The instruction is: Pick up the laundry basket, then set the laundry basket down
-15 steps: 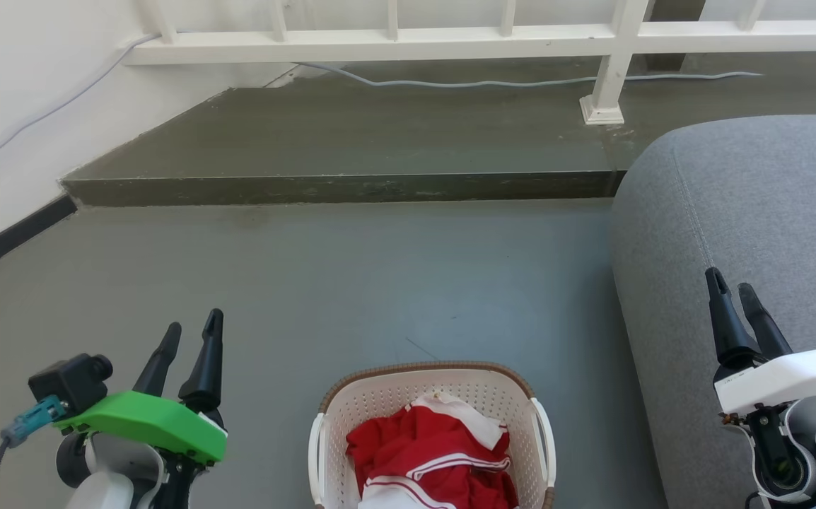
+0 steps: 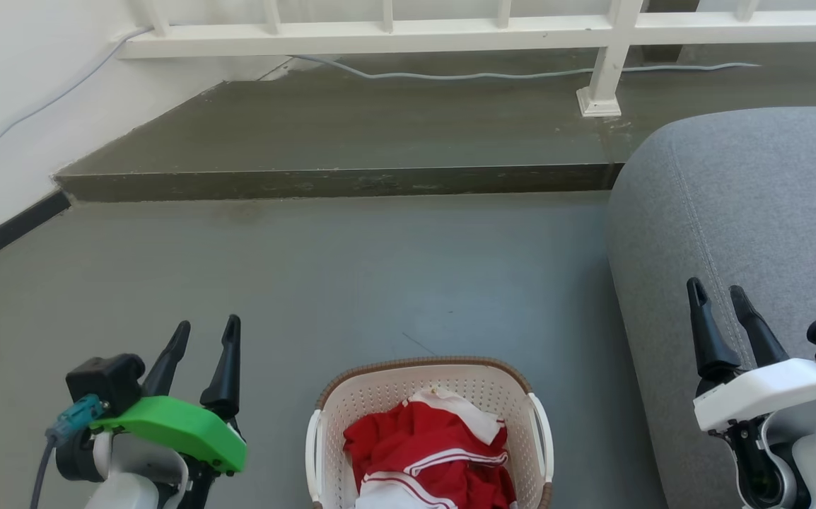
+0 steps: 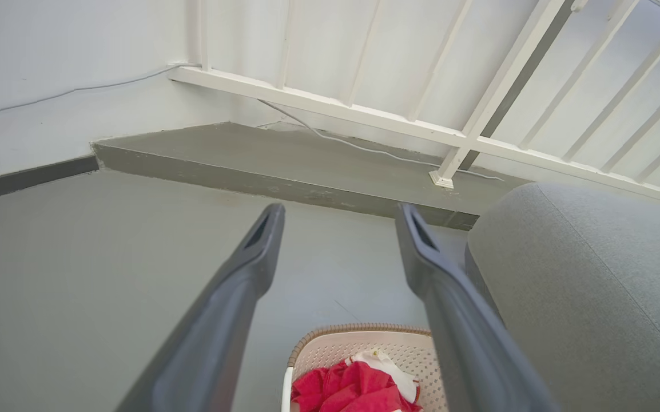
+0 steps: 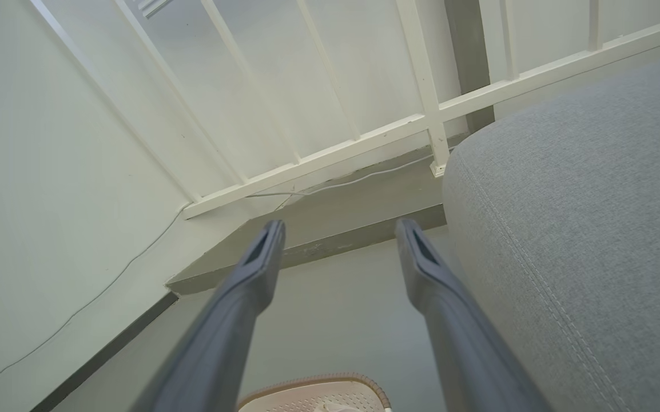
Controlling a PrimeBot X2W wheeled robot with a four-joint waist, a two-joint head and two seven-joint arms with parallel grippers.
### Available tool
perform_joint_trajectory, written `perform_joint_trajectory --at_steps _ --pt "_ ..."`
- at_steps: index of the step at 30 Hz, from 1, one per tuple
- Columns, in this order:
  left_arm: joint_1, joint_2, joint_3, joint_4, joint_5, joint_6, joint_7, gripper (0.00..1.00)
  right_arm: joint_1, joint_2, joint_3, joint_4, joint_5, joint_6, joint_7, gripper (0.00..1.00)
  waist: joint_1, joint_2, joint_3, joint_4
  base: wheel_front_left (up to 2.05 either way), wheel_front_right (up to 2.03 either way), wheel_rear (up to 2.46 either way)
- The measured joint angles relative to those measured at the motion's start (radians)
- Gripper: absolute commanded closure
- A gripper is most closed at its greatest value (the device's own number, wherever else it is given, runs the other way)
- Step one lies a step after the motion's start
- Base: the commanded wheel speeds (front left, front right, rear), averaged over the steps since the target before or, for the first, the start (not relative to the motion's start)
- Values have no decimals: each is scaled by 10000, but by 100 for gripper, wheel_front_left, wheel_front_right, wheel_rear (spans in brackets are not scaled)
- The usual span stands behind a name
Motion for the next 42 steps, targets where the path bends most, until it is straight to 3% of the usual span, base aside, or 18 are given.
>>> perform_joint_trajectory --at_steps 31,42 --pt "21 -81 -736 -468 3582 786 -454 0 505 -10 631 -458 -3384 -709 -798 0 0 0 -55 -58 0 0 0" --pt "27 -130 -754 -497 3829 786 -508 0 593 -13 658 -458 -3432 -711 -798 0 0 0 -25 -32 0 0 0"
